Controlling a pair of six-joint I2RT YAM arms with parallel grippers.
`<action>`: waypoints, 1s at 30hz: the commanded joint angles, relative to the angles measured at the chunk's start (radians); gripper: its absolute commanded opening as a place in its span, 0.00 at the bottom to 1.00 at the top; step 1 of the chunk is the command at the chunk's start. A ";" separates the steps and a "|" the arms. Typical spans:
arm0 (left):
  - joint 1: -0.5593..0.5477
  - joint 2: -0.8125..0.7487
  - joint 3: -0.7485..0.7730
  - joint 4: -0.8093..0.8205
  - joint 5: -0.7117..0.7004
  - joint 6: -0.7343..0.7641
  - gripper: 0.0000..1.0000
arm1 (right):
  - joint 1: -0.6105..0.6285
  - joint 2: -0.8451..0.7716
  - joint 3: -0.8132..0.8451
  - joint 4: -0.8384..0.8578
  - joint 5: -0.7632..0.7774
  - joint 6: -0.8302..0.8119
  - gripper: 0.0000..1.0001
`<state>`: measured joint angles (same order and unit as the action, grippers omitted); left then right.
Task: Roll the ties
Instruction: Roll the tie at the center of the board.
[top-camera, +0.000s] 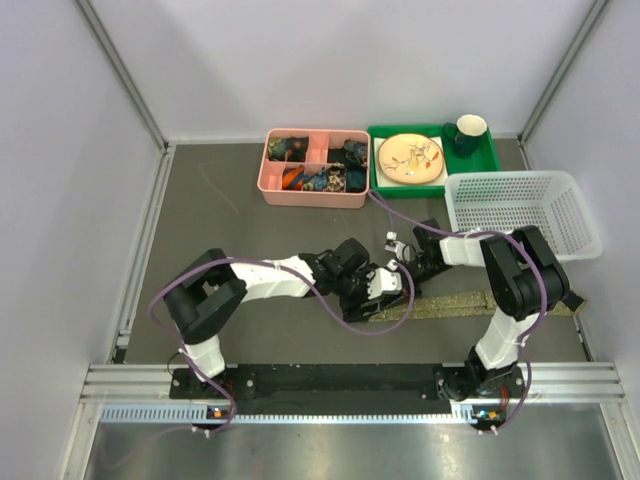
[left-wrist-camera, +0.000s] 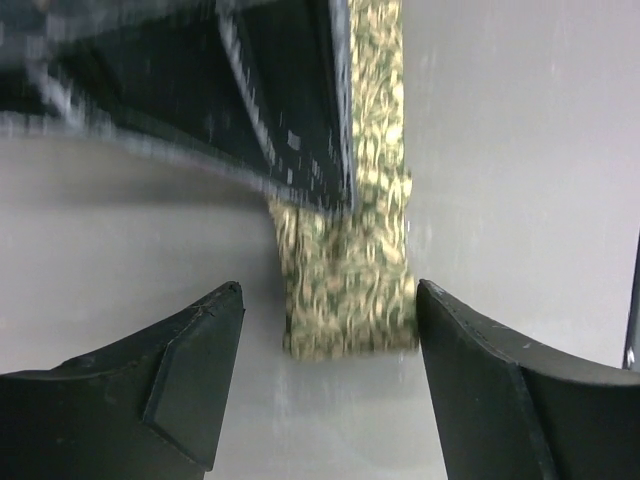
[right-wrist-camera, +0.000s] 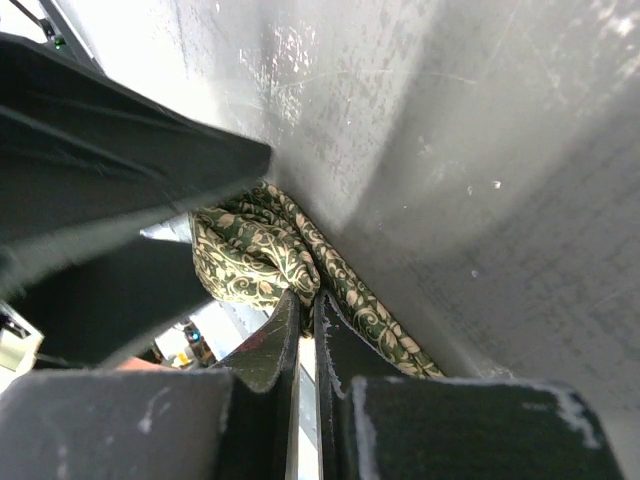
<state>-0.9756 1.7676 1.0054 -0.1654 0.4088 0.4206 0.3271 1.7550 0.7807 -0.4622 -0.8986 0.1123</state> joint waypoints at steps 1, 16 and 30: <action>-0.031 0.041 0.056 0.086 0.027 -0.023 0.74 | 0.015 -0.029 0.011 0.039 0.018 -0.013 0.00; -0.043 0.063 0.013 -0.049 -0.042 0.044 0.21 | -0.040 -0.066 0.080 -0.131 -0.011 -0.108 0.15; 0.017 0.021 -0.028 -0.161 -0.131 0.129 0.15 | -0.134 0.060 0.334 -0.522 0.053 -0.460 0.36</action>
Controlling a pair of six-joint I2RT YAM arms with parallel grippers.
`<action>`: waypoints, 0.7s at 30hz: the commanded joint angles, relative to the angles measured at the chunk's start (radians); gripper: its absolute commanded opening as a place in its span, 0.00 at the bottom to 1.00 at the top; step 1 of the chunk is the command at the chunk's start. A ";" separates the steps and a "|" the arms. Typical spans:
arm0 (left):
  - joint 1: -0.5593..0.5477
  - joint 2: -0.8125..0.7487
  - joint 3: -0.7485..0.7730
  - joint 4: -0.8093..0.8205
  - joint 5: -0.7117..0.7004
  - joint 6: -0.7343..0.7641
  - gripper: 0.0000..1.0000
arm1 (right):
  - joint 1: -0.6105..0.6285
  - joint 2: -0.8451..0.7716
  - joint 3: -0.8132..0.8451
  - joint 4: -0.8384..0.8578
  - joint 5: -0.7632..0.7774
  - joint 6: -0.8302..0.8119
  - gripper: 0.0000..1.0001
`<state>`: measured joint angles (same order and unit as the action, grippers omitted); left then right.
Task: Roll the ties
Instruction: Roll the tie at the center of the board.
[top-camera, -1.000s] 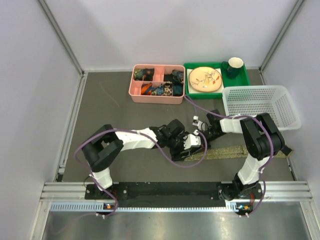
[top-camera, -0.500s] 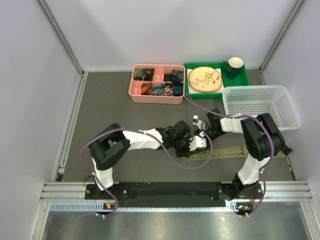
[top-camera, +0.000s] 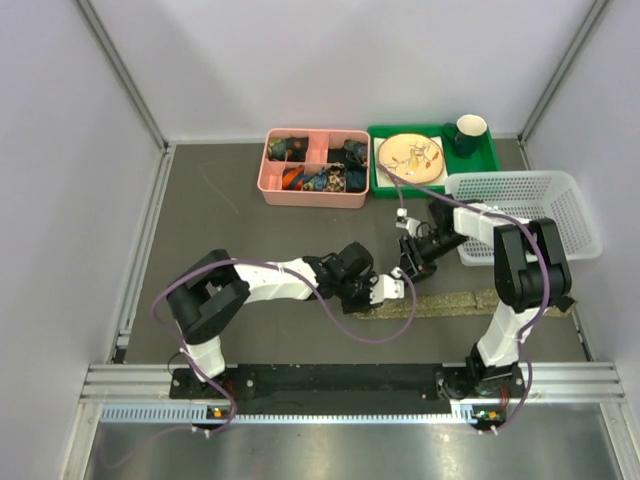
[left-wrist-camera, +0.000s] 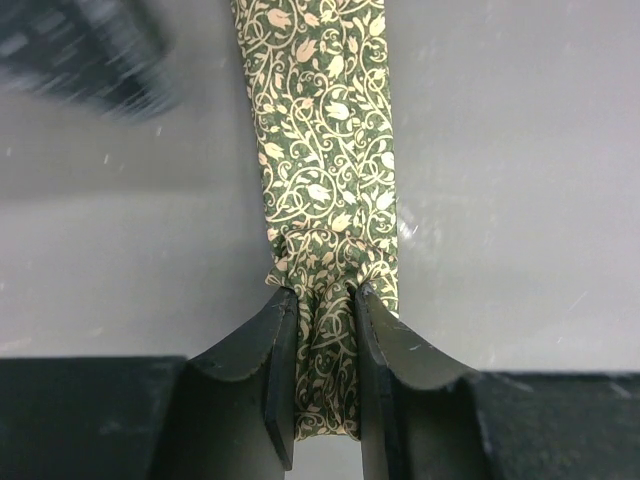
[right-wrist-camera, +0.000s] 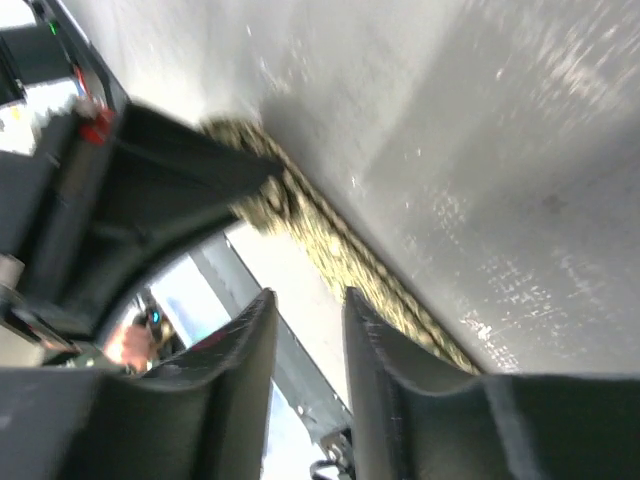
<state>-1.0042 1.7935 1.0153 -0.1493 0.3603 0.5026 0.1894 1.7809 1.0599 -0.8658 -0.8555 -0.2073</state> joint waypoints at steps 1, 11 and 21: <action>0.053 -0.008 -0.038 -0.183 -0.077 0.050 0.15 | 0.002 0.029 0.063 -0.118 0.012 -0.168 0.37; 0.072 -0.022 -0.034 -0.213 -0.049 0.087 0.15 | -0.090 -0.225 -0.101 0.025 0.143 -0.779 0.56; 0.072 -0.023 -0.034 -0.207 -0.044 0.079 0.15 | -0.097 -0.365 -0.314 0.057 0.257 -1.199 0.82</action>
<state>-0.9436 1.7699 1.0142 -0.2321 0.3580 0.5686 0.0986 1.4727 0.7910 -0.8455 -0.6418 -1.1526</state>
